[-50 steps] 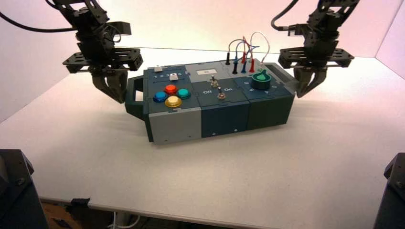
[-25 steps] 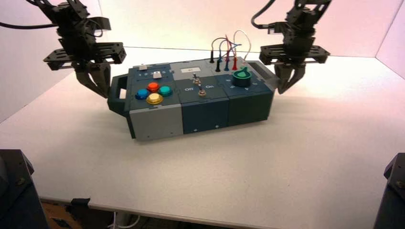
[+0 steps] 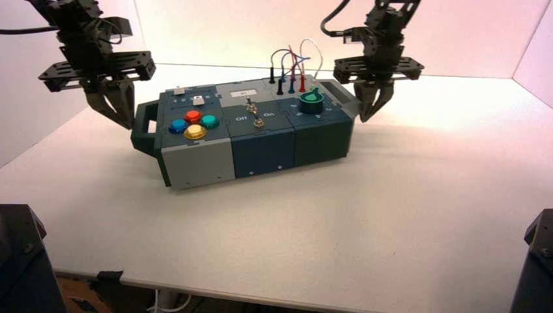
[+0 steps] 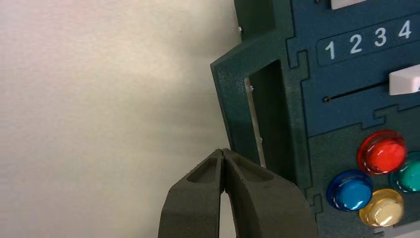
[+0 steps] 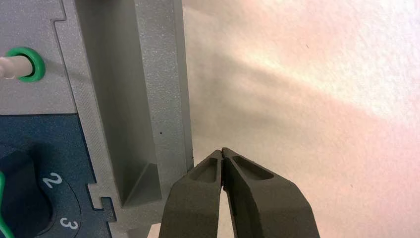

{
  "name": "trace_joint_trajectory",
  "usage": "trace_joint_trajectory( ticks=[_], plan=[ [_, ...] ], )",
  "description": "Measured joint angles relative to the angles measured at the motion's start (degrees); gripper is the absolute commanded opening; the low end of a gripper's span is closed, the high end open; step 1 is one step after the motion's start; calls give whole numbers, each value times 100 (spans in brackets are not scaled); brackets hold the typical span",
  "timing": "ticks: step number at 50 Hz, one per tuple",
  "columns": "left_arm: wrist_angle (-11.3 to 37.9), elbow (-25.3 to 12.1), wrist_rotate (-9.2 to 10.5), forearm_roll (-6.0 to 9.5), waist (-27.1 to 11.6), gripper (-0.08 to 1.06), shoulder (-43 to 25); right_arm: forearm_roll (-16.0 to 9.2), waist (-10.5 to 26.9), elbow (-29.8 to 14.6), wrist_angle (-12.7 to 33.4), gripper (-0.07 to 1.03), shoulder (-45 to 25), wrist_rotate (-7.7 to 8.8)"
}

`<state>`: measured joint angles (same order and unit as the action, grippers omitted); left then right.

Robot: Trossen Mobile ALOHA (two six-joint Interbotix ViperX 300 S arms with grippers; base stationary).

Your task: Move the box to the left.

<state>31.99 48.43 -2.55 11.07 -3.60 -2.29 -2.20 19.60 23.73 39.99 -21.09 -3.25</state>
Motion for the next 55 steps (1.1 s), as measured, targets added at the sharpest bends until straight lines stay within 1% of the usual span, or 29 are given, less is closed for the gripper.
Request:
trace_joint_trajectory(
  ticks=[21,28,34,37,40,43,46,50,53,55],
  plan=[
    [9,35,0,-18,343,-3,123,-35,316,-457,246,-2,-246,0],
    [18,35,0,-44,404,-2,141,-88,360,-545,272,-2,-299,0],
    [62,35,-18,-97,501,-2,237,-105,431,-624,334,-2,-334,-9],
    [79,26,-35,-79,519,-2,299,-141,466,-624,343,-2,-334,0],
    [132,35,-97,-97,483,-2,422,-211,615,-633,334,-2,-325,0],
    [149,53,-114,-132,589,-2,545,-264,809,-633,316,-2,-308,0],
    [167,79,-123,-141,677,-2,694,-290,923,-589,281,-2,-255,0],
    [211,97,-149,-158,747,-2,940,-281,896,-501,264,-2,-132,0],
    [255,97,-167,-158,756,-2,1020,-211,835,-439,264,-2,-9,9],
    [325,79,-237,-158,756,-2,1107,-158,738,-396,255,-2,114,9]
  ],
)
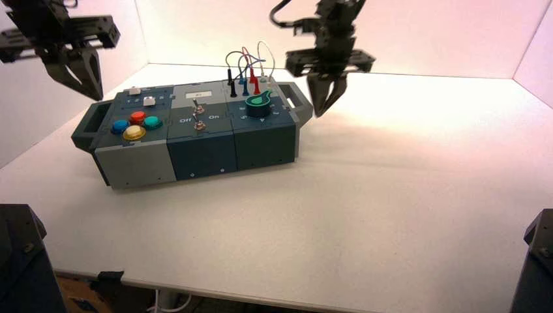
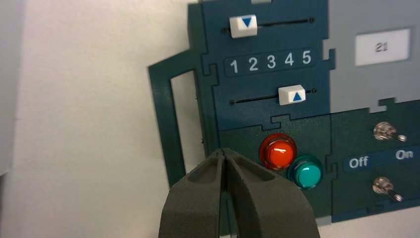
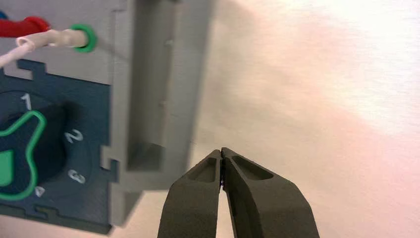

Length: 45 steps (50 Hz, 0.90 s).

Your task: Move the box to the left.

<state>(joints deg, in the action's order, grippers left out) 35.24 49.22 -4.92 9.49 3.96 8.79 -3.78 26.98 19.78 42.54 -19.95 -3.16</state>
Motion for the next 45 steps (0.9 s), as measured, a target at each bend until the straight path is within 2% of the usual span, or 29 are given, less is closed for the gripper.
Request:
trace_joint_trajectory(
  ticks=[11,20,25,31,33,35,38,41,42,44,45],
  plan=[
    [334,-105,-272,0,0,-2,413,62,-396,308,0,-2,404,0],
    [527,-105,-404,0,0,0,1072,123,-422,475,-9,-2,853,105],
    [659,-97,-422,0,0,8,1591,123,-422,510,9,-2,1213,185],
    [1037,-97,-501,44,0,34,2083,123,-404,589,88,-2,1767,334],
    [1116,-105,-501,62,-18,38,2118,123,-404,642,114,0,2030,378],
    [1283,-105,-519,105,-97,45,2162,132,-396,721,132,3,2355,431],
    [1459,-123,-536,123,-264,46,2153,123,-360,844,149,17,2733,510],
    [1573,-123,-571,132,-466,46,2162,123,-290,1002,158,50,3138,554],
    [1600,-123,-598,132,-519,46,2171,123,-290,1002,158,55,3138,554],
    [1617,-123,-606,132,-650,46,2206,105,-185,1160,167,76,3568,580],
    [1617,-123,-606,132,-668,46,2215,105,-149,1213,158,80,3700,589]
  ],
)
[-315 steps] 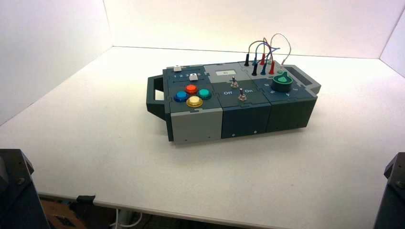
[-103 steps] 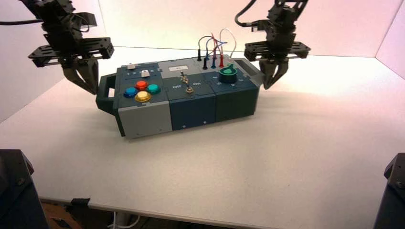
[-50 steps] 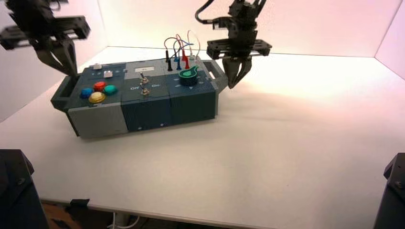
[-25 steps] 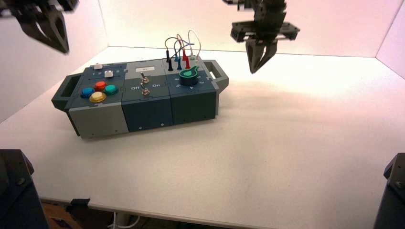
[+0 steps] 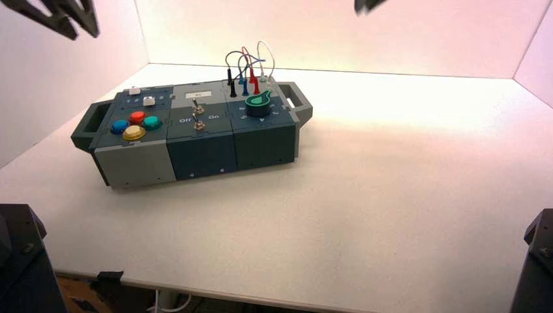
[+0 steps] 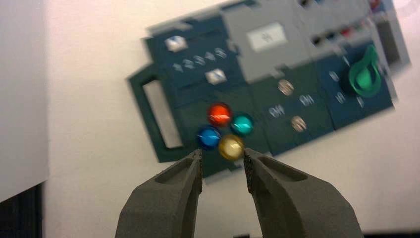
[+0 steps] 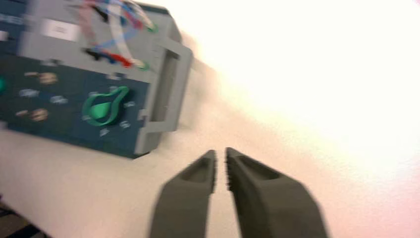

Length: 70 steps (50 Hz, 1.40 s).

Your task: Move the box to the left.

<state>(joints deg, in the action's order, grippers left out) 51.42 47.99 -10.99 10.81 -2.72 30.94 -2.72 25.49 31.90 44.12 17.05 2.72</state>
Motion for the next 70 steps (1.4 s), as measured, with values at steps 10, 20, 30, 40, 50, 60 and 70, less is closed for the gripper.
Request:
trace_joint_trajectory(
  ticks=[10,20,30,40,50,60,70],
  plan=[
    [-149,0,-44,9,-439,53,343,-70,413,519,0,87,1230,141],
    [-378,62,-79,9,-545,57,501,-255,519,1020,-26,87,1872,141],
    [-800,360,-97,18,-923,57,536,-325,598,1485,-211,87,2329,141],
    [-1204,606,-114,18,-1239,57,562,-316,606,1925,-466,86,2672,167],
    [-1248,712,-158,-18,-1257,57,422,-308,615,2408,-694,86,2619,272],
    [-1266,791,-158,-18,-1266,57,422,-325,650,2514,-782,84,2769,264],
    [-1266,861,-176,-18,-1266,57,431,-334,659,2558,-835,83,2821,264]
  ],
)
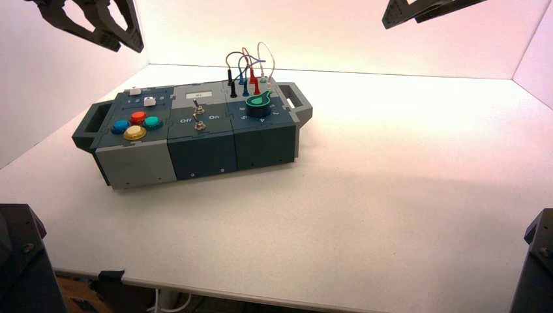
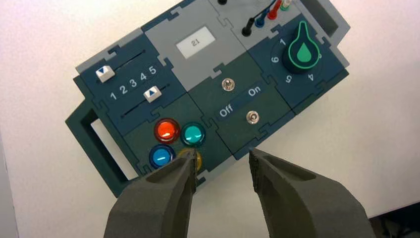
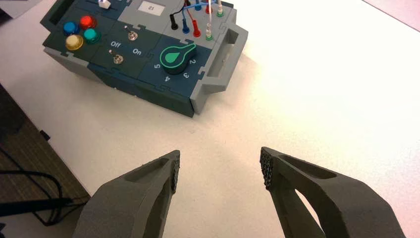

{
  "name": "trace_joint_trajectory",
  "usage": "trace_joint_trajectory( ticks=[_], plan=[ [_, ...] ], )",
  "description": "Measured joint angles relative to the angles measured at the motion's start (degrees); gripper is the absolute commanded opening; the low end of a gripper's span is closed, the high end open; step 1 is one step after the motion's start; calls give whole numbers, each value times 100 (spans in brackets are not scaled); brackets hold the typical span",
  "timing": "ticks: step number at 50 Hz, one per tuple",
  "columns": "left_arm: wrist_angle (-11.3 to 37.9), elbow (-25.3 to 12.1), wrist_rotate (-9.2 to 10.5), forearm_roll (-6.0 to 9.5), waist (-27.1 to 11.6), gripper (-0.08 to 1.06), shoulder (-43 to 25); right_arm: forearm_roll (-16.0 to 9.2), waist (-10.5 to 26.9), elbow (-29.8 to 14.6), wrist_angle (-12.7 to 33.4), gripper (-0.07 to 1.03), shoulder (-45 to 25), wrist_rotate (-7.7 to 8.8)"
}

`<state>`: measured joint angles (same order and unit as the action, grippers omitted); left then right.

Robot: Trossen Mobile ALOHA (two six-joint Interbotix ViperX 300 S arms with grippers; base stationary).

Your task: Move the box to the left.

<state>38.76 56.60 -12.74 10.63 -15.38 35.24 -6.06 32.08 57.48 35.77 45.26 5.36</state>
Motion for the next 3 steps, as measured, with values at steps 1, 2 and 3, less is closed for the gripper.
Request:
trace_joint_trajectory(
  ticks=[1,2,3],
  plan=[
    [0,0,-9,0,0,57,0,0,0,0,-9,83,0,0],
    [0,0,-9,0,0,57,0,0,0,9,-18,83,9,0],
    [0,0,-18,0,0,57,0,0,0,9,-18,83,9,0]
  ],
)
